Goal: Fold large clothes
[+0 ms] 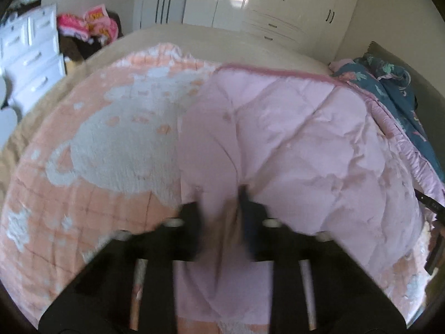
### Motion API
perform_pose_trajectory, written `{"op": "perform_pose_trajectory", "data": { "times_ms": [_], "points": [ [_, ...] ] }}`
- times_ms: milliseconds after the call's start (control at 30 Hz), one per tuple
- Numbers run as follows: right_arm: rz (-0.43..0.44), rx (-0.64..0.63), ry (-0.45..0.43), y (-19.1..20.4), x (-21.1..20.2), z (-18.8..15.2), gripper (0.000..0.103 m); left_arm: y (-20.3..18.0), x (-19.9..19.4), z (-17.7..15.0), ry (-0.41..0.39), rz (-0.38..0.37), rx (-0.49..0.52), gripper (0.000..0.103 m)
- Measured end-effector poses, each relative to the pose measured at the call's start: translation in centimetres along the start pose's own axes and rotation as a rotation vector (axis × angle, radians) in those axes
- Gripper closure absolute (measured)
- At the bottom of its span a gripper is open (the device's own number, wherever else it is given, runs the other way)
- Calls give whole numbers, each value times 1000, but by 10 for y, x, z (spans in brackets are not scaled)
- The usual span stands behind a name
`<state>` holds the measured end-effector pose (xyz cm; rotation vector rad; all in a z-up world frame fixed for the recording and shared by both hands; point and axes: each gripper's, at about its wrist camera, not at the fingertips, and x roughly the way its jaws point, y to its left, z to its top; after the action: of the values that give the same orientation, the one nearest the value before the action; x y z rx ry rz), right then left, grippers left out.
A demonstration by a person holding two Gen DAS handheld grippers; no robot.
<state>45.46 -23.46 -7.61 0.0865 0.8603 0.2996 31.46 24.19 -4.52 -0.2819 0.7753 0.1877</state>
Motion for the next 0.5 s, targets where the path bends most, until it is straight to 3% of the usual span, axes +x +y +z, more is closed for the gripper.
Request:
{"op": "perform_pose_trajectory", "data": {
  "times_ms": [167, 500],
  "points": [
    [-81, 3, -24, 12, 5, 26, 87, -5, 7, 30, -6, 64, -6, 94],
    [-158, 32, 80, 7, 54, 41, 87, -14, 41, 46, 46, 159, 17, 93]
  ]
}}
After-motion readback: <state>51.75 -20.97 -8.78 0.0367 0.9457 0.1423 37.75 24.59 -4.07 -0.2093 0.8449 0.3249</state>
